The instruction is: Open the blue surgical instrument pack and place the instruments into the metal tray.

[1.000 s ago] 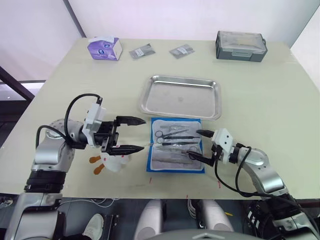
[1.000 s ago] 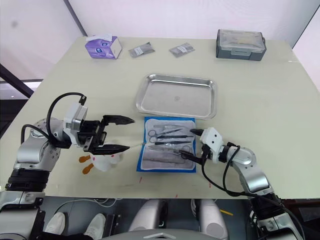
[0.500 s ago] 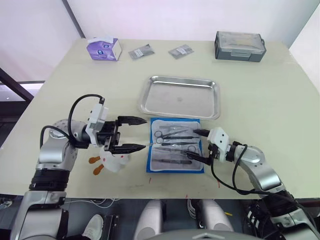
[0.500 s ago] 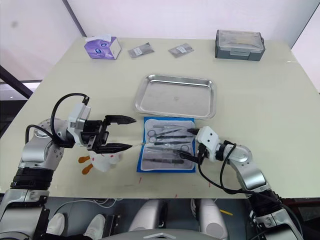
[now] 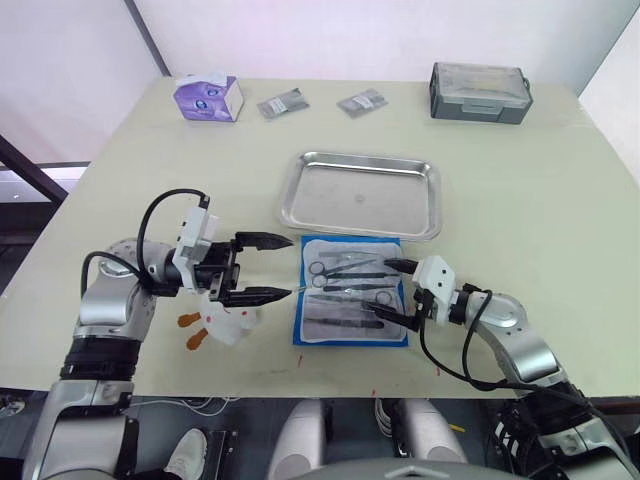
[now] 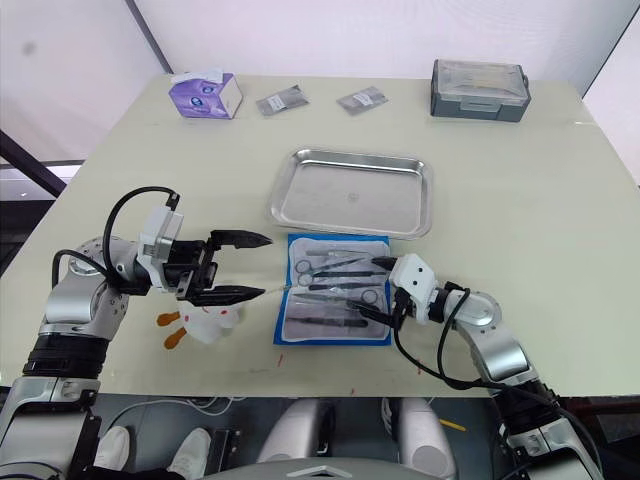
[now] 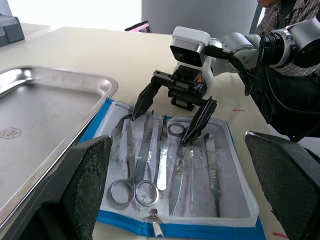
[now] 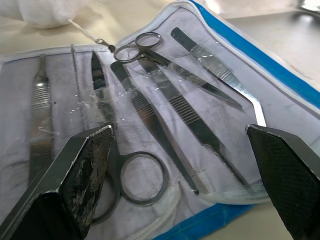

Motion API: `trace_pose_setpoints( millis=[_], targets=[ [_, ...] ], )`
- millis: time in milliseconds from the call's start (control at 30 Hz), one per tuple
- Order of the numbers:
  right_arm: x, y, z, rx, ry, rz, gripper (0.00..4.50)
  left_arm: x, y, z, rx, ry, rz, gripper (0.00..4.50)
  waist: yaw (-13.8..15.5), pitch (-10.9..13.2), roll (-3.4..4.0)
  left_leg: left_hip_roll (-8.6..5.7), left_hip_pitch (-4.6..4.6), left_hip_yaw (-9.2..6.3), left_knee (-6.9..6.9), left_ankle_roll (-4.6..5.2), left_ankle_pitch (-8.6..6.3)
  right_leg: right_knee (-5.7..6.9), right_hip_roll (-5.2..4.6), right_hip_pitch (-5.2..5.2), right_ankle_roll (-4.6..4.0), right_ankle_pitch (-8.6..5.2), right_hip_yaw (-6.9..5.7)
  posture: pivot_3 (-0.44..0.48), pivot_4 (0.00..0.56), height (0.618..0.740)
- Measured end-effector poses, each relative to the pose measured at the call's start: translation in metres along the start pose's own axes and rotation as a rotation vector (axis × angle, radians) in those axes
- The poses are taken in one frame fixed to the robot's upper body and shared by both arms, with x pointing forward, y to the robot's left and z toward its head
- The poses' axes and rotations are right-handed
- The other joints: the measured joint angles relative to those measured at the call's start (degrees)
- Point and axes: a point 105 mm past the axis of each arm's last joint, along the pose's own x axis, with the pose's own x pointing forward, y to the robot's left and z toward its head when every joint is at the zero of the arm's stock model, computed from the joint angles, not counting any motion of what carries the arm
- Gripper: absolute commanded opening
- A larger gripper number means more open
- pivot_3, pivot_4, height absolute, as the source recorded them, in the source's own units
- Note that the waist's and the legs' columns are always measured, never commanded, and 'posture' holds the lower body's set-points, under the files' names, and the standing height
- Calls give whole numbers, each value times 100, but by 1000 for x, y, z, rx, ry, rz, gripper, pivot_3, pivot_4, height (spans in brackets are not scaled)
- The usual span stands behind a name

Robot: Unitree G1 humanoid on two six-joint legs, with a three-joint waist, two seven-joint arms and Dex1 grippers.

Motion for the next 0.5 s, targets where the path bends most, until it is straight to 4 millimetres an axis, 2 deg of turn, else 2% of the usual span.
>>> trace_pose_setpoints(
  millis=[333,500],
  targets=[
    [1,0,-4,24,29,9,4474,0,1,-1,0,-3,3,4500,-1,-1,0,0,0,0,0,0,0,0,0,0,0,0,0,0,150,738],
    [1,2,-6,49,76,17,4474,0,10,-4,12,8,25,4500,5,-5,-4,-1,1,-2,0,0,0,-1,0,3,0,0,-2,0,150,738]
  ],
)
